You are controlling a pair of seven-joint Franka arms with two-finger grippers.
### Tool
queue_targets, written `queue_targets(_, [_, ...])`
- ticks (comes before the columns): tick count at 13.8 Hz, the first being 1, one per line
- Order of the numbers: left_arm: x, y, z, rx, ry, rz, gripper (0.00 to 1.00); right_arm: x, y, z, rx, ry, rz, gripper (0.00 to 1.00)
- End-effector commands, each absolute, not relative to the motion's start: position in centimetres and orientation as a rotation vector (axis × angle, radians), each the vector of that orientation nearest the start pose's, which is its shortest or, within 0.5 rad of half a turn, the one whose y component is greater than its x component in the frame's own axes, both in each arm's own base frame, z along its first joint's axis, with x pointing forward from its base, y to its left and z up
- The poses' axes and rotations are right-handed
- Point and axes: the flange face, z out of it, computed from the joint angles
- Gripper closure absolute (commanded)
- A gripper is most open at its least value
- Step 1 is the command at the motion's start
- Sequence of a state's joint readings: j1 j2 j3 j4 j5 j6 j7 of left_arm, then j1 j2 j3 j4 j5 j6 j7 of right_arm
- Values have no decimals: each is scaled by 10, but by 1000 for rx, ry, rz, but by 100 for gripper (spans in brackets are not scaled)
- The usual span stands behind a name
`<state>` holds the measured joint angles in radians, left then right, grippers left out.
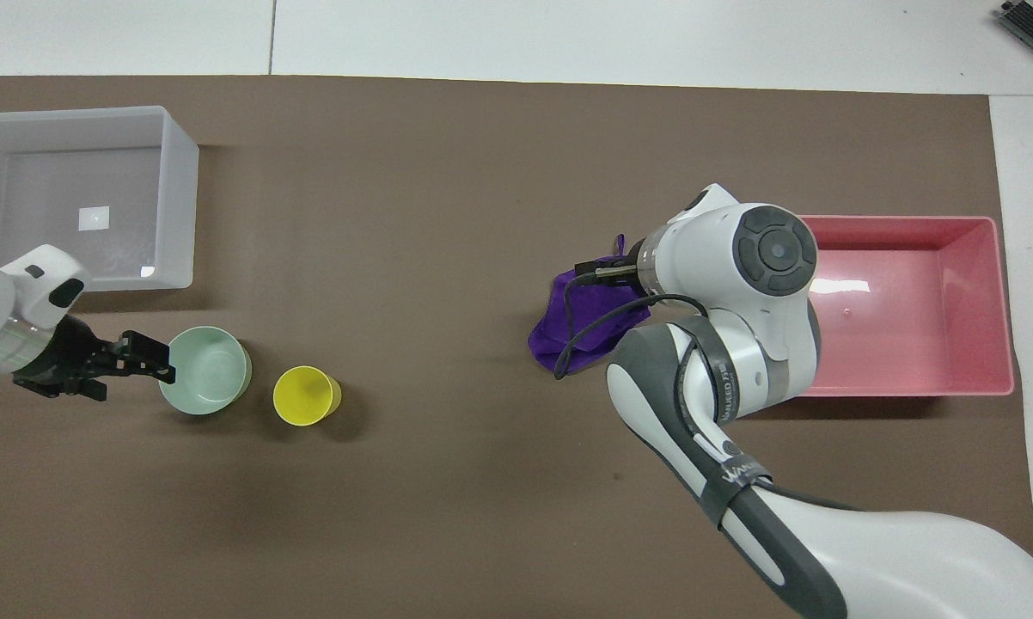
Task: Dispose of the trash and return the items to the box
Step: 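Grasp the purple cloth with the right gripper while the left gripper grasps the bowl, then carry the cloth into the pink box while the left gripper lowers the bowl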
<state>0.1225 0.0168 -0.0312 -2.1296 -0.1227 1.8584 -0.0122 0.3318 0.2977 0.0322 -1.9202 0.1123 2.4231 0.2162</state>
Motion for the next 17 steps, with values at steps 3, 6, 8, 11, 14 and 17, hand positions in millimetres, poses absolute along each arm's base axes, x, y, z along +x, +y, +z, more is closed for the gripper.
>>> queue_targets(3, [495,29,324,-3233,-253,338,9,583,238,319,-2987,-130,-210,92])
queue_targets(6, [501,23,306,-3246,-269,350,76,582,232,316,-2997,-105,-177,100])
queue_targets(8, [503,29,313,-3247,-282,383,100,583,230,317,-3004,-102,-147,100])
queue_targets(11, [519,31,348,-3255,-268,446,100,582,229,323,-3013,-111,-129,100])
queue_targets(14, [537,52,406,-3266,-295,485,100,595,226,378,-3025,-88,-59,100])
queue_targets(17, [551,83,459,-3282,-349,420,100,605,222,450,-3072,-7,-43,100])
